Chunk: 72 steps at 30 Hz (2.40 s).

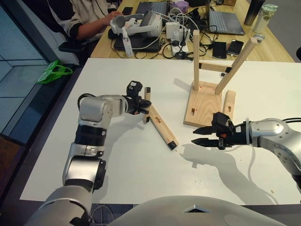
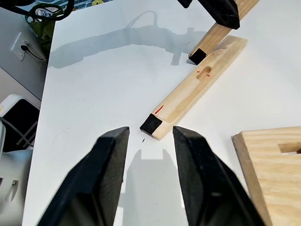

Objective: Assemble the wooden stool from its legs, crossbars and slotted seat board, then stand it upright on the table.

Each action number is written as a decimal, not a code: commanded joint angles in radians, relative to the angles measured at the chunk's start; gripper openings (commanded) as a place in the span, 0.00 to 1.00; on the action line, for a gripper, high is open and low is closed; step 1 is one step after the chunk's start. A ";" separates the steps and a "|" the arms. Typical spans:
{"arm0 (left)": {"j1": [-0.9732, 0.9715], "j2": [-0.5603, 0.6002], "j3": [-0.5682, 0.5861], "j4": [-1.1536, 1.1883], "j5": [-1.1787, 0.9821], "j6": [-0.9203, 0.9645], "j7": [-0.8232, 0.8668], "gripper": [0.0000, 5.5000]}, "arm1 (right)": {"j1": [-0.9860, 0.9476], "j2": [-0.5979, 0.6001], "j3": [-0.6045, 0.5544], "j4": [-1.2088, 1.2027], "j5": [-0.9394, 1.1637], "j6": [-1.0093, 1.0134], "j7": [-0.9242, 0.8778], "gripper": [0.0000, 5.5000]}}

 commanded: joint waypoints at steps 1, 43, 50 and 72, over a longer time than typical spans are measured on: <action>-0.095 -0.015 -0.023 0.278 0.099 -0.197 0.006 0.07 | -0.031 0.011 -0.010 0.023 -0.036 -0.007 -0.020 0.32; -0.104 -0.100 0.147 0.215 0.071 -0.108 0.205 0.07 | -0.013 0.124 -0.035 0.031 -0.066 0.051 -0.158 0.32; -0.277 -0.143 0.082 0.581 0.151 -0.344 0.091 0.07 | -0.019 0.139 -0.023 0.039 -0.077 0.050 -0.159 0.32; -0.336 -0.093 0.145 0.606 0.212 -0.446 0.221 0.07 | -0.072 0.326 -0.018 0.069 -0.109 0.074 -0.324 0.32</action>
